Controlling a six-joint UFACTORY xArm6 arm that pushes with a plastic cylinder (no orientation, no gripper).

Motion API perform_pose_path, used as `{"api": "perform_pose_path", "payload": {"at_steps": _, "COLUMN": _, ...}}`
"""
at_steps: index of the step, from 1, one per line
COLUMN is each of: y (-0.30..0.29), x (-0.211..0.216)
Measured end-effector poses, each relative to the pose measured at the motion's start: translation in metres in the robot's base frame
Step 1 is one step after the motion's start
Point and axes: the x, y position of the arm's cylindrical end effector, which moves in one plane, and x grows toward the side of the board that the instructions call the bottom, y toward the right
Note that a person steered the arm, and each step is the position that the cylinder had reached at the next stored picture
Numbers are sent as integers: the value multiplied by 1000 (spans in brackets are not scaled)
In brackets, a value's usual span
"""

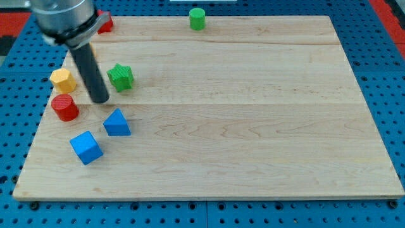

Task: Push the red circle towards the top center

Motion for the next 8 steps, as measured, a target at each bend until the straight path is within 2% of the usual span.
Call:
{"api": "perform_pose_path", "payload": {"at_steps": 1, "y": -3, "x": 46}}
{"api": "perform_pose_path", "payload": {"at_steps": 2, "y": -70, "x": 46}}
{"api": "perform_pose_path", "payload": {"at_steps": 3, "y": -82, "x": 27}}
{"api": "perform_pose_path", "payload": {"at_steps": 5, "y": -65, "x": -5}}
{"api": "perform_pose_path", "payload": {"at_steps": 6, "y": -79, "x": -21}}
{"api": "perform_pose_path", "payload": {"at_steps": 8, "y": 89, "x": -22}}
